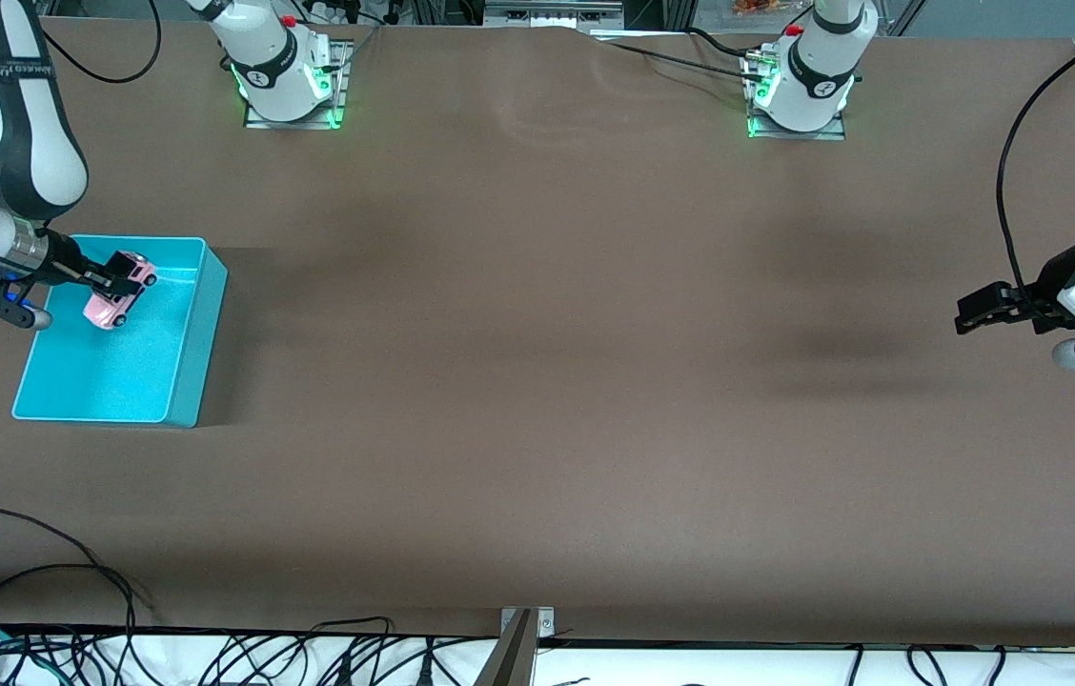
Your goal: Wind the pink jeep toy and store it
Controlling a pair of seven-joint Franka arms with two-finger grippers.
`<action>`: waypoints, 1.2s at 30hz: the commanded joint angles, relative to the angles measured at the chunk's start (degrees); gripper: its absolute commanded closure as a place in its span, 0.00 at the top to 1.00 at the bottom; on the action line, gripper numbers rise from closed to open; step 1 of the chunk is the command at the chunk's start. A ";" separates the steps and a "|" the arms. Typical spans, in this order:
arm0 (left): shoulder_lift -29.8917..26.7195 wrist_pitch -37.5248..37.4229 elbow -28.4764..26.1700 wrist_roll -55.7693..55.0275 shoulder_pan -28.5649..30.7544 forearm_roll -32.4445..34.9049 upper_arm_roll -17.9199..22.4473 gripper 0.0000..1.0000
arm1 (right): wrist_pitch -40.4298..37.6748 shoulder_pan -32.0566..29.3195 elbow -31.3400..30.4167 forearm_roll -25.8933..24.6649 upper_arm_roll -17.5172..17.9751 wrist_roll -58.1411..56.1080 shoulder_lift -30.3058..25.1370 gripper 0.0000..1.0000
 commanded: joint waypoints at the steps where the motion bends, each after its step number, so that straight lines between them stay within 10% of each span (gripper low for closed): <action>1: -0.29 -0.24 -0.28 0.61 0.15 -0.29 -0.16 1.00 | 2.91 -2.69 0.11 -2.32 0.09 -4.54 3.01 0.00; 13: -0.28 -0.24 -0.28 0.61 0.15 -0.29 -0.16 1.00 | 9.60 -4.71 0.11 -2.50 0.26 -4.81 10.83 0.01; 21: -0.28 -0.24 -0.28 0.61 0.15 -0.28 -0.16 1.00 | 9.87 -4.89 0.37 -2.50 0.44 -4.81 13.04 0.61; 25: -0.20 -0.24 -0.28 0.61 0.15 -0.29 -0.16 1.00 | 9.52 -4.80 0.38 -2.50 0.44 -4.46 12.34 0.70; 29: -0.20 -0.24 -0.28 0.61 0.15 -0.29 -0.16 1.00 | 7.94 -4.80 0.38 -2.50 0.52 -4.28 9.61 1.00; 36: -0.20 -0.24 -0.28 0.61 0.15 -0.29 -0.16 1.00 | 1.08 -4.80 0.55 -2.50 0.96 -4.37 3.64 1.00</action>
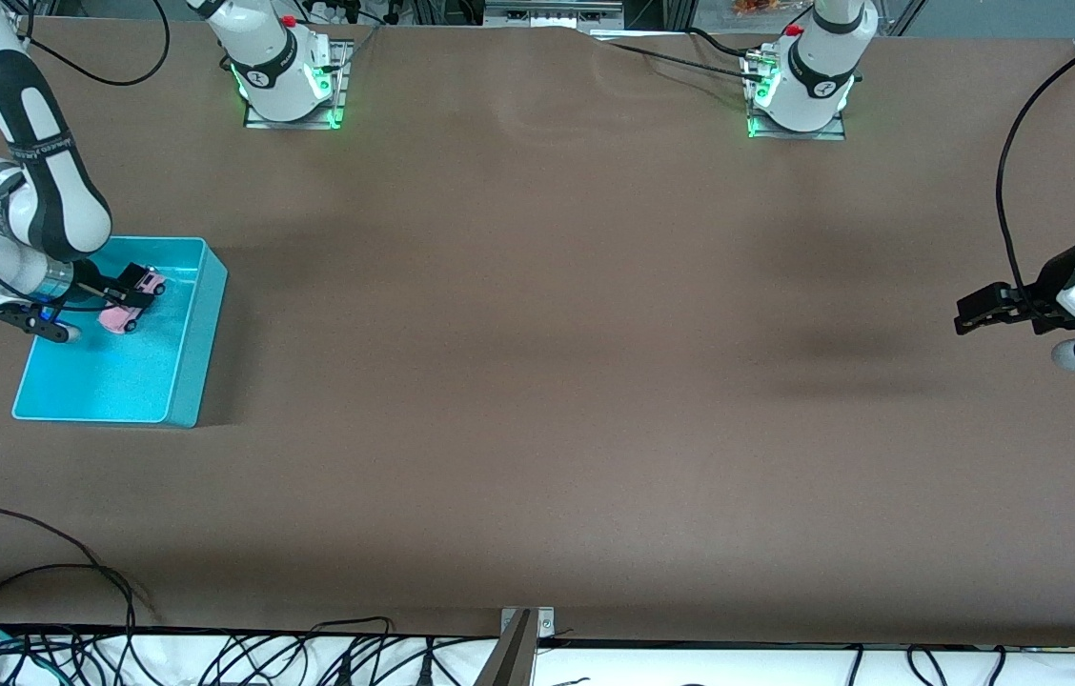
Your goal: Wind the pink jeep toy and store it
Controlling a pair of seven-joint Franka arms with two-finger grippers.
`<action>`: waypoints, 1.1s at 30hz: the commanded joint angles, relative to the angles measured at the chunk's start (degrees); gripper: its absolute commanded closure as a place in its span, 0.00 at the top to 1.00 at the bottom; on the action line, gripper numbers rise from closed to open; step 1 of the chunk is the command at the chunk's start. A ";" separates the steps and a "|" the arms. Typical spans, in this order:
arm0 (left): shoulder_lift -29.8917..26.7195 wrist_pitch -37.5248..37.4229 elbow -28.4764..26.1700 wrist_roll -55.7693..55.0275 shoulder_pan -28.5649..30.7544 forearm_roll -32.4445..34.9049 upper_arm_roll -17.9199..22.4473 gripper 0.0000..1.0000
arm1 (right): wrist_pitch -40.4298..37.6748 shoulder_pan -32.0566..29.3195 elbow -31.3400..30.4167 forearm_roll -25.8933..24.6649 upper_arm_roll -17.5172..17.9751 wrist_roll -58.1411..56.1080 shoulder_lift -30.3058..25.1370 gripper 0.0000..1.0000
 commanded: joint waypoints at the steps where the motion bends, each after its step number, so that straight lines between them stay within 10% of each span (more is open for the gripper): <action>1: -0.29 -0.24 -0.28 0.61 0.15 -0.29 -0.16 1.00 | -6.46 -0.83 -0.47 -1.23 1.10 -0.26 -7.10 1.00; 18: -0.37 -0.24 -0.28 0.61 0.15 -0.20 -0.16 1.00 | -15.51 2.59 0.14 -0.61 4.00 0.00 -25.03 1.00; 33: -0.29 -0.24 -0.28 0.61 0.15 -0.29 -0.16 1.00 | -37.57 11.83 23.06 1.31 4.09 2.98 -21.89 1.00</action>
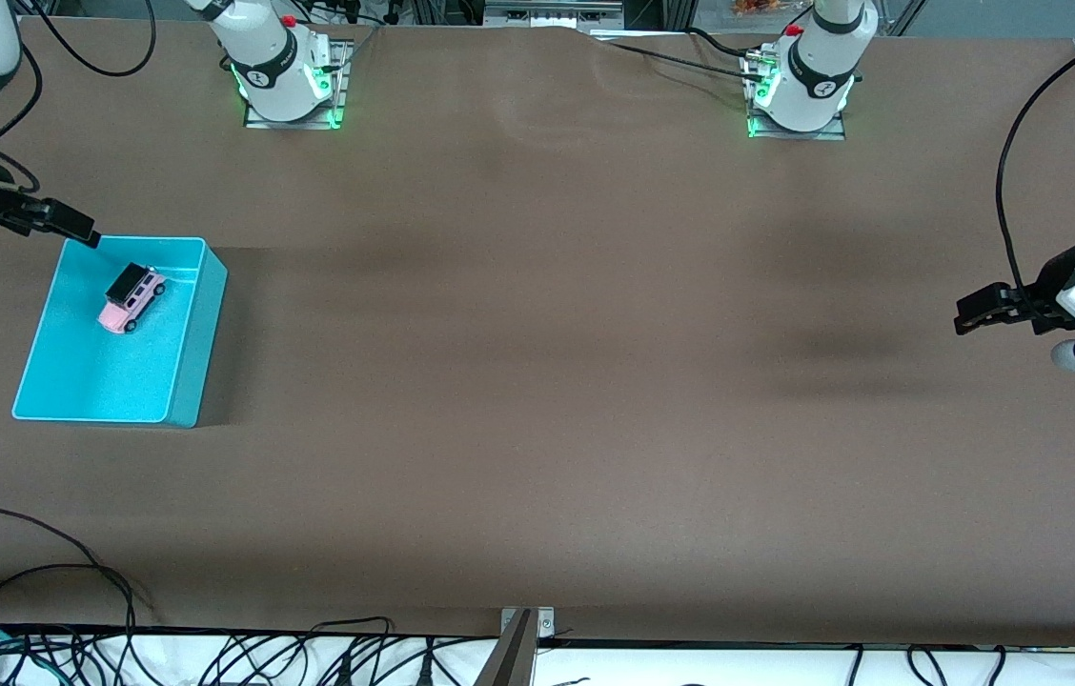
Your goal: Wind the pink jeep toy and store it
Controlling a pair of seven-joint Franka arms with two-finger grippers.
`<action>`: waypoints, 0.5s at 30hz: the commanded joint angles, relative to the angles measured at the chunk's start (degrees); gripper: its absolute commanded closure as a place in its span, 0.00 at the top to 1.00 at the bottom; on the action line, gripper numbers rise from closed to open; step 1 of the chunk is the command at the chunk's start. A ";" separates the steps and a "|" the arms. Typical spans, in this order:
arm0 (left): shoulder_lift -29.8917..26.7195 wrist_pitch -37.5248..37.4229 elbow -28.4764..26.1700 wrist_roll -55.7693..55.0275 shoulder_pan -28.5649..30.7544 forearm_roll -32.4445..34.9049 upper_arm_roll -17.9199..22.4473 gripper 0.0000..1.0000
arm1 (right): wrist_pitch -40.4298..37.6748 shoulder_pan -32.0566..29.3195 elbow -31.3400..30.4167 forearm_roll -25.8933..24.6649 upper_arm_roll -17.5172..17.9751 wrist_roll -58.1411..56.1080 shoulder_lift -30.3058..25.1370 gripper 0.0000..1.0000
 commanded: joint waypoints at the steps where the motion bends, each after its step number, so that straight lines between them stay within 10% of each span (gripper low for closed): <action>1: -0.31 -0.24 -0.28 0.61 0.15 -0.29 -0.16 1.00 | -9.49 1.43 12.15 2.53 -0.25 2.54 4.82 1.00; 15: -0.31 -0.24 -0.28 0.61 0.15 -0.29 -0.16 1.00 | -15.40 3.10 21.57 3.87 4.41 3.16 9.14 1.00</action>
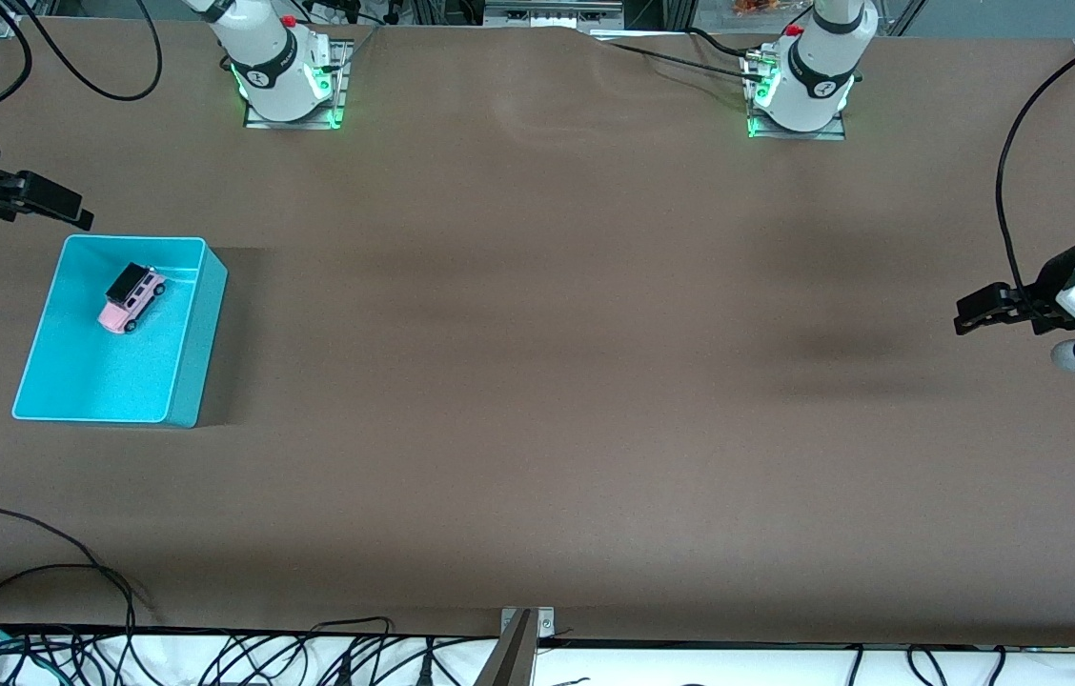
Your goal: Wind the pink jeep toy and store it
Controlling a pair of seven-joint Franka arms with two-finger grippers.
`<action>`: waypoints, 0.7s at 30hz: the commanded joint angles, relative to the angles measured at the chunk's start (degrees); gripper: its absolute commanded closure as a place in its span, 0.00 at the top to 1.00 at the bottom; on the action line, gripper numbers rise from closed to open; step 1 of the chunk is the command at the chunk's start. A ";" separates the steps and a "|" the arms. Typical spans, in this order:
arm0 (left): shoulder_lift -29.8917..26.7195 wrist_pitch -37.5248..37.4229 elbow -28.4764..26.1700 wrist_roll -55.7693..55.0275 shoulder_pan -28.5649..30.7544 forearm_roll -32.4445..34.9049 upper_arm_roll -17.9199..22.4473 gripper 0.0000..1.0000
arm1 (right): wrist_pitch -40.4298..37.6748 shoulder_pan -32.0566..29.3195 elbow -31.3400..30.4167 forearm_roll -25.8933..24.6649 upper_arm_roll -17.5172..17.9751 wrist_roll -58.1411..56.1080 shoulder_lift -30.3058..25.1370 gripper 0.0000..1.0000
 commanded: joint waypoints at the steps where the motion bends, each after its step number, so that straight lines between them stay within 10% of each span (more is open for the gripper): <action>1: -0.32 -0.24 -0.28 0.61 0.15 -0.29 -0.16 1.00 | -1.57 0.11 2.45 -0.78 1.74 0.59 1.60 1.00; 21: -0.23 -0.15 -0.28 0.61 0.15 -0.28 -0.16 1.00 | 1.33 -0.59 -0.63 -4.57 1.74 -3.54 -0.69 1.00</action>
